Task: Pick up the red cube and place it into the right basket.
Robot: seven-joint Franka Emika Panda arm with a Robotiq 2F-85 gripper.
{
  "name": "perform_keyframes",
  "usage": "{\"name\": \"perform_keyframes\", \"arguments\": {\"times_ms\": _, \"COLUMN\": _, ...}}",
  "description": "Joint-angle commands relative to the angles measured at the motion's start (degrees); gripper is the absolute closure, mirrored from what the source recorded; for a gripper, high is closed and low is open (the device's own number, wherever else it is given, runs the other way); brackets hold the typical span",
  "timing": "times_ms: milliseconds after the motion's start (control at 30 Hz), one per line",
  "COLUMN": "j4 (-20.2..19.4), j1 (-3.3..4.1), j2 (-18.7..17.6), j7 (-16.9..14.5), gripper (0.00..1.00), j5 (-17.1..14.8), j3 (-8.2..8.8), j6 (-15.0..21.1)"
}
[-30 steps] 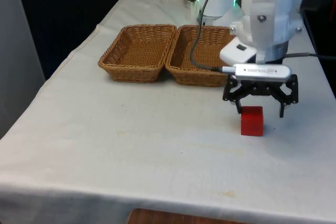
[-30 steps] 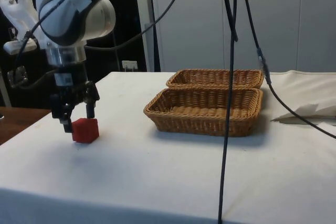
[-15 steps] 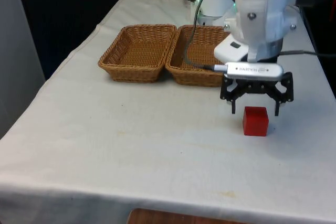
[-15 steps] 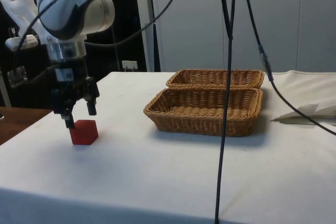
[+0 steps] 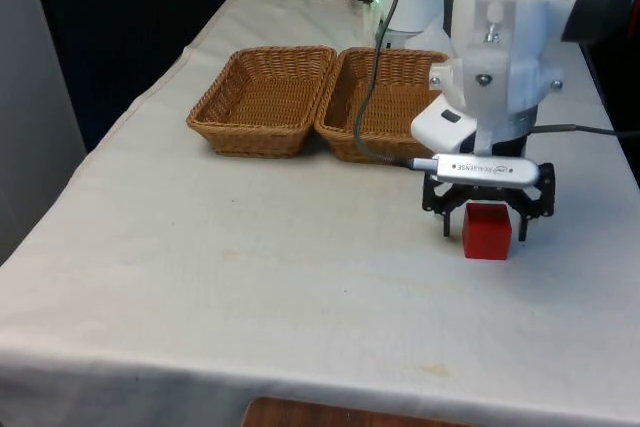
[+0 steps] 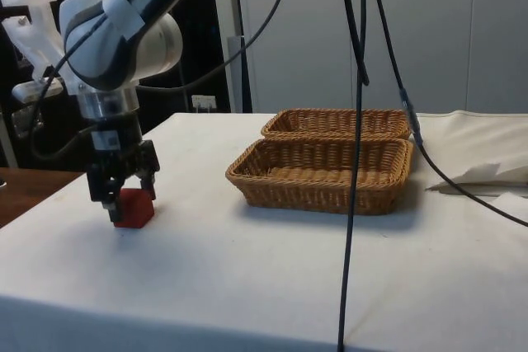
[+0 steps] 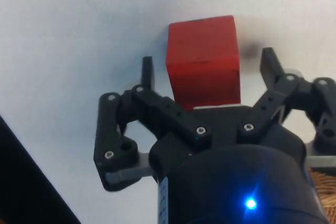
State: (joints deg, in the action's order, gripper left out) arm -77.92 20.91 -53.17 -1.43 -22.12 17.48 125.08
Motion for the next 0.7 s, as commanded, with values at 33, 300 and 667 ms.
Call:
{"name": "perform_keyframes", "arguments": {"times_ms": 33, "j4": 0.17, "j1": -0.29, "j2": -0.29, "j7": -0.34, "gripper": 0.27, "j5": -0.52, "j3": -0.34, "j6": 0.40}}
{"name": "perform_keyframes", "arguments": {"times_ms": 300, "j4": 0.17, "j1": -0.29, "j2": -0.40, "j7": -0.34, "gripper": 1.00, "j5": -0.63, "j3": -0.40, "j6": 0.52}}
{"name": "perform_keyframes", "arguments": {"times_ms": 667, "j4": 0.00, "j1": 0.00, "j2": 0.17, "j7": 0.00, "gripper": 0.99, "j5": -0.17, "j3": 0.06, "j6": -0.11}}
